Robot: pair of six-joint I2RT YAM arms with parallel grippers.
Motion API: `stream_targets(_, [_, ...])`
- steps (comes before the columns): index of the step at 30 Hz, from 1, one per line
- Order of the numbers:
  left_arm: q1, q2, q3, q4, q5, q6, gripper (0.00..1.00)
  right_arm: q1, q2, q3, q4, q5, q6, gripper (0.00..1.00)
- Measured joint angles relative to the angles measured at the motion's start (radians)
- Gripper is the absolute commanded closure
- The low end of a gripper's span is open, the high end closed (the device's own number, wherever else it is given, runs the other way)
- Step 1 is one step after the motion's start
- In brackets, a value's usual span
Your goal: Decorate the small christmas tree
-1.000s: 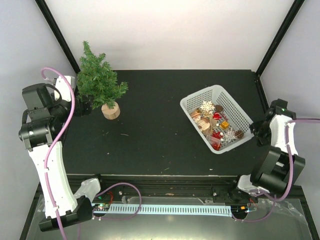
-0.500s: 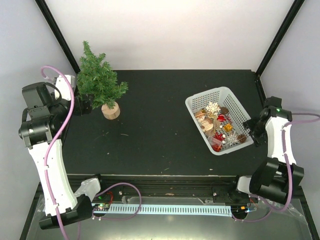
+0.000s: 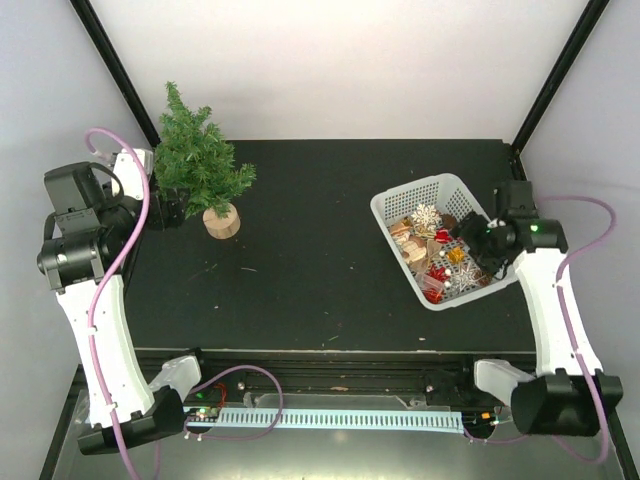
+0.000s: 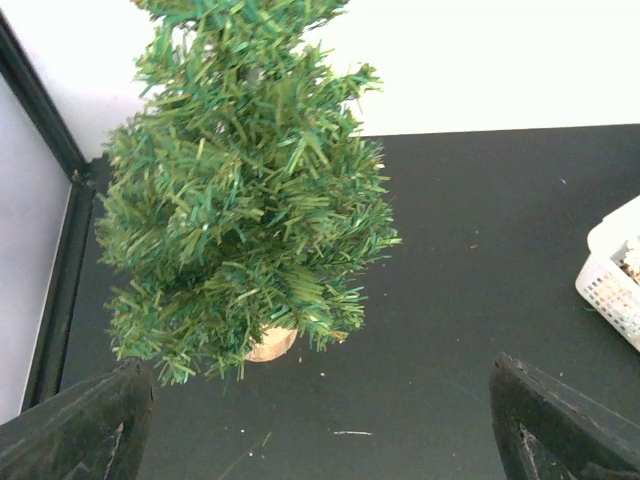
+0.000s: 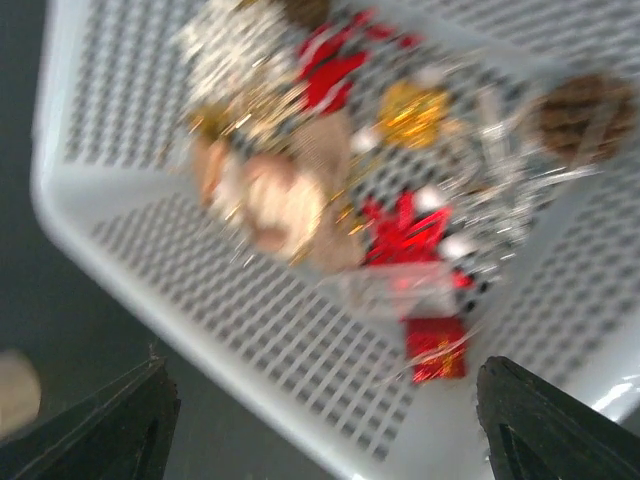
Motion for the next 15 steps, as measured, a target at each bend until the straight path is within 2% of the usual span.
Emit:
stream_targets(5, [0.0, 0.014, 0.032, -0.006, 0.072, 0.085, 0.1, 0.246, -0.087, -0.019, 0.053, -0.104, -0.074, 0.17])
stream_targets(10, [0.0, 0.027, 0.051, -0.005, 0.164, 0.178, 0.12, 0.592, -0.084, 0.069, 0.051, -0.091, -0.162, 0.17])
stream_targets(12, [0.0, 0.046, 0.053, -0.001, 0.175, 0.186, 0.12, 0.654, -0.082, 0.106, 0.048, -0.082, -0.177, 0.17])
stream_targets(15, [0.0, 0.069, 0.047, 0.035, 0.17, 0.175, 0.12, 0.671, -0.089, 0.117, 0.039, -0.061, -0.184, 0.17])
